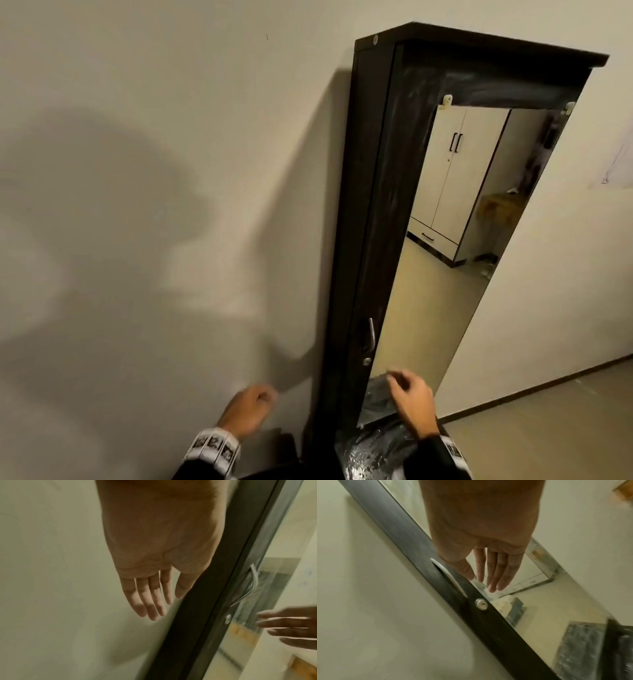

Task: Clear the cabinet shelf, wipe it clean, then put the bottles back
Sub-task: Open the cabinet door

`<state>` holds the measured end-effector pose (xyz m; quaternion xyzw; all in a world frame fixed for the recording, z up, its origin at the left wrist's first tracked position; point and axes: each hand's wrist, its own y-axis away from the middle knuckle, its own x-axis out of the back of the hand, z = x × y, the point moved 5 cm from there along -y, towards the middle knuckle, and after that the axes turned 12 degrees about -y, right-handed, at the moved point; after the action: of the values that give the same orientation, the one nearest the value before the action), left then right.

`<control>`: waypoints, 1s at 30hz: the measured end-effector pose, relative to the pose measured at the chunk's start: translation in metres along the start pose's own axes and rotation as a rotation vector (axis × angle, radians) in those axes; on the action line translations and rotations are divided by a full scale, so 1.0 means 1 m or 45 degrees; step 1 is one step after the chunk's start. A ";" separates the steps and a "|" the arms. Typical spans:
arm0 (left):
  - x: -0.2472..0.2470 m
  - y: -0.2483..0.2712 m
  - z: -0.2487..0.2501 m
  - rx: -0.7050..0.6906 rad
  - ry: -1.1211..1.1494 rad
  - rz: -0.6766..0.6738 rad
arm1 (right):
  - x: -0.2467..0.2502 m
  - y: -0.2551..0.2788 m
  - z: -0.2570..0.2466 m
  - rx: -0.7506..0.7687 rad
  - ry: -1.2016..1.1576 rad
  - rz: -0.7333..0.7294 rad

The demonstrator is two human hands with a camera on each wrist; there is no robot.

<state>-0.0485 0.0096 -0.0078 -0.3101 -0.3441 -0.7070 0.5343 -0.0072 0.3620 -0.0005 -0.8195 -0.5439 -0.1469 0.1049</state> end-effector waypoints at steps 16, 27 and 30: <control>0.005 -0.025 0.212 -0.312 0.389 0.257 | -0.006 0.019 -0.051 0.203 -0.184 0.015; -0.076 0.083 0.302 -0.767 0.311 -0.067 | 0.129 0.122 -0.010 0.139 -0.208 0.184; -0.104 0.106 0.335 -0.905 0.225 -0.173 | 0.167 0.130 0.008 0.132 -0.186 0.276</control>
<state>0.1027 0.3196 0.1161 -0.3906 -0.0495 -0.8402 0.3729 0.1749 0.4583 0.0493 -0.8755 -0.4652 -0.0464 0.1226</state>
